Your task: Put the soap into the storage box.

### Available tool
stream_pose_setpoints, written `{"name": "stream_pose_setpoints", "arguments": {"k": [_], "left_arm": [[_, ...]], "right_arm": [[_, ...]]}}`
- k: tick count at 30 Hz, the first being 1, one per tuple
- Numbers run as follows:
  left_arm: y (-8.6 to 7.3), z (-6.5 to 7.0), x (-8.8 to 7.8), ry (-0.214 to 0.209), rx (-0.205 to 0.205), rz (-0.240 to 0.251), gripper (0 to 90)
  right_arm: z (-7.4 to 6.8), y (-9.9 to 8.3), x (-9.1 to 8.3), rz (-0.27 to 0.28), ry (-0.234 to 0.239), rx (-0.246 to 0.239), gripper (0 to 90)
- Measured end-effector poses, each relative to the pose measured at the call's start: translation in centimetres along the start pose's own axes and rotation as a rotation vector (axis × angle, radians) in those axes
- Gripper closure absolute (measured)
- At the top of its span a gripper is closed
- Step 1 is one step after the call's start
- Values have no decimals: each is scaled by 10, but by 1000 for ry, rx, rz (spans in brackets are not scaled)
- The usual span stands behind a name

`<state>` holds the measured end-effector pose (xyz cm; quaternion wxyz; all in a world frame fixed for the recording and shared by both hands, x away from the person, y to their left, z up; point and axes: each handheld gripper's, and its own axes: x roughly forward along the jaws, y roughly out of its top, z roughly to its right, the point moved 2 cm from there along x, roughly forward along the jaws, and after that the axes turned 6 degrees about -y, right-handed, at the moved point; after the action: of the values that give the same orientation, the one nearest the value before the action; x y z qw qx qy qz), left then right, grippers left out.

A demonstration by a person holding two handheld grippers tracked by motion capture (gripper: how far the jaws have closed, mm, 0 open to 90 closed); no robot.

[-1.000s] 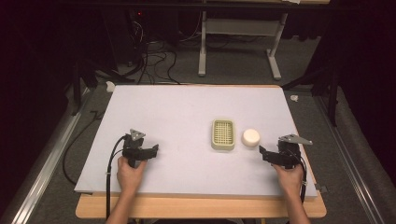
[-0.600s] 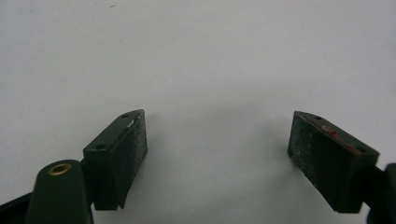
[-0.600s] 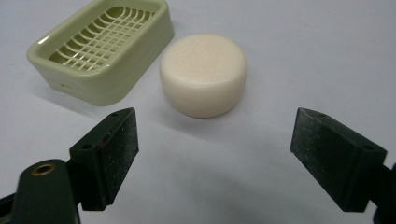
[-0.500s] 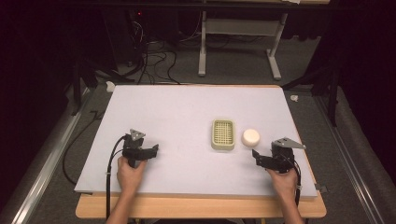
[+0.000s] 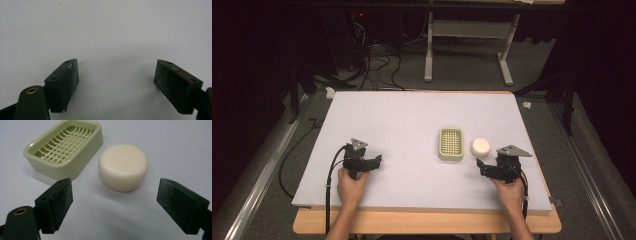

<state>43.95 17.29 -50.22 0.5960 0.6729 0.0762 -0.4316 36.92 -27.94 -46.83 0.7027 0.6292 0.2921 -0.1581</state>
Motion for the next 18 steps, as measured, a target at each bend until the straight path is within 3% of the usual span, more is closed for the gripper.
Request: {"name": "stream_pose_setpoints", "arguments": {"k": [18], "left_arm": [[0, 0, 0, 0, 0, 0, 201]], "right_arm": [[4, 22, 13, -2, -56, 8, 138]]}}
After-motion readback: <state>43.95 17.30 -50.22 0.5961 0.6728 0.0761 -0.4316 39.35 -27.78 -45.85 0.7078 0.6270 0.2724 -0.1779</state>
